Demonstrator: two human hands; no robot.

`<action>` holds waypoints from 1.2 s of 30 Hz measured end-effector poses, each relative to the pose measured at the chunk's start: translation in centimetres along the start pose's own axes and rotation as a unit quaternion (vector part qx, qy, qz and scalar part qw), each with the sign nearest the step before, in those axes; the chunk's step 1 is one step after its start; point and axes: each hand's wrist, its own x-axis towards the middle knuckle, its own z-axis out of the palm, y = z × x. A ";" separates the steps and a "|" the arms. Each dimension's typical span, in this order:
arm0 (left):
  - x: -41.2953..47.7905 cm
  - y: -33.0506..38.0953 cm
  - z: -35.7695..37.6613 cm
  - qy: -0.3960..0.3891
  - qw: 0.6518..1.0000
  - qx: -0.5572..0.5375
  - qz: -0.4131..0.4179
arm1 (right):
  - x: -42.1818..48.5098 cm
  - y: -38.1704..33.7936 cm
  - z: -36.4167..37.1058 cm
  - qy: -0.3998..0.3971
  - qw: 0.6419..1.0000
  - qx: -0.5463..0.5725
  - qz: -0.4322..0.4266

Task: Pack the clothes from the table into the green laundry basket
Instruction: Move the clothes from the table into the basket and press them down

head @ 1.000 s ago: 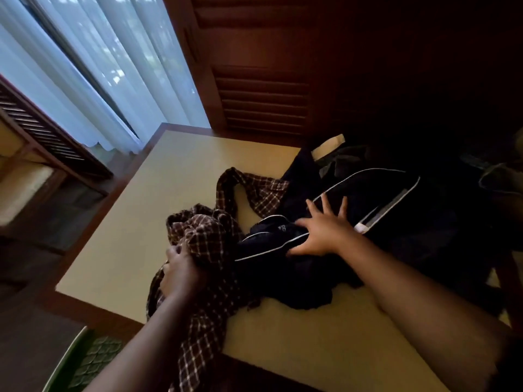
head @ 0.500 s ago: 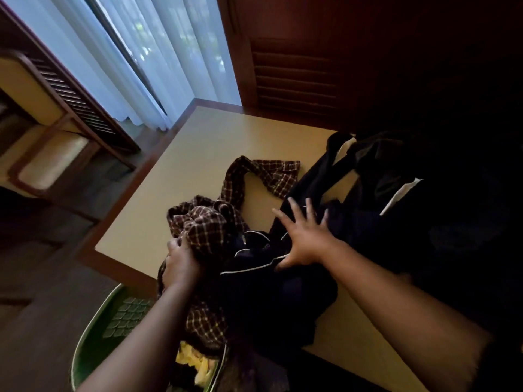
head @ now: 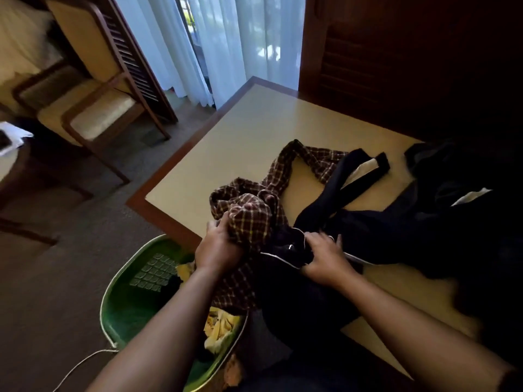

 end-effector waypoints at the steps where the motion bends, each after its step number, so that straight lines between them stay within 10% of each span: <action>1: -0.8 -1.0 -0.6 0.002 1.000 -0.008 0.004 | -0.4 -1.0 0.8 0.025 1.000 0.000 -0.014; 8: -5.1 -12.8 -4.4 0.053 0.997 -0.061 -0.014 | -3.6 -9.3 6.8 0.129 0.988 0.005 -0.084; 17: -8.1 -25.2 -5.9 0.092 0.961 -0.121 -0.233 | -7.2 -17.7 13.8 0.070 0.986 -0.004 -0.153; 22: -8.8 -28.8 -5.9 0.039 0.965 -0.197 -0.167 | -7.1 -22.0 14.8 0.037 0.978 -0.008 -0.207; 36: -13.5 -30.3 -8.3 0.232 0.802 -0.533 -0.142 | -6.1 -31.2 17.2 -0.059 0.927 0.186 -0.319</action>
